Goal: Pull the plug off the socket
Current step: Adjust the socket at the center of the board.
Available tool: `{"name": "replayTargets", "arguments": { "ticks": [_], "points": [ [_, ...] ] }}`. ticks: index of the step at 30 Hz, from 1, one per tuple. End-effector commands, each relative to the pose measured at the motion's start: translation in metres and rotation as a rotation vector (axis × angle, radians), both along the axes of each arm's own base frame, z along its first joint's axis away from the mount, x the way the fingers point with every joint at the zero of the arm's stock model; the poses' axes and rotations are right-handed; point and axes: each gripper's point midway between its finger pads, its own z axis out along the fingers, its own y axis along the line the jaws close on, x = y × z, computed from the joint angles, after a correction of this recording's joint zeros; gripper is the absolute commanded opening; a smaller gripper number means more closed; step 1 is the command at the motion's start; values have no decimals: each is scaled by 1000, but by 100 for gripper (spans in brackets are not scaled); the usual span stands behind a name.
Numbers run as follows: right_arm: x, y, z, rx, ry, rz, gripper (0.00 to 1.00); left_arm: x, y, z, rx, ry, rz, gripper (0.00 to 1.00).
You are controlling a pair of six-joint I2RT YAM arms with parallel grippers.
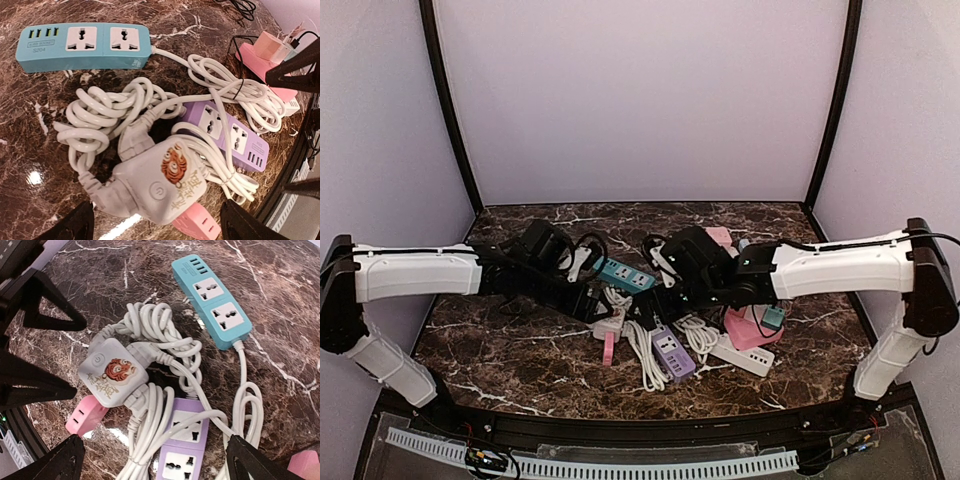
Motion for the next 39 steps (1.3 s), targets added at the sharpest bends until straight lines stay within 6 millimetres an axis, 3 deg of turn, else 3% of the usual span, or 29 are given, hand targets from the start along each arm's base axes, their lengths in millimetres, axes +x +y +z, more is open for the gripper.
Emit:
{"name": "replayTargets", "arguments": {
  "ticks": [1,5,8,13,25,35,39],
  "points": [
    [15,-28,15,44,-40,-123,99,-2,-7,10,13,-40,67,87],
    [16,-51,15,67,-34,-177,99,-5,-14,-1,85,-49,69,86],
    [15,-63,13,78,-35,-200,99,-2,-17,-2,126,-83,85,76],
    [13,-76,7,86,-23,-232,99,3,-21,-8,212,-123,106,78],
    [13,-84,-1,83,-22,-257,99,-1,-22,-22,324,-145,120,85],
    [12,-91,-4,88,-19,-282,99,-2,-25,-30,367,-158,98,79],
    [11,-92,-5,89,-15,-288,99,-1,-24,-32,389,-165,94,72]
  ]
}}
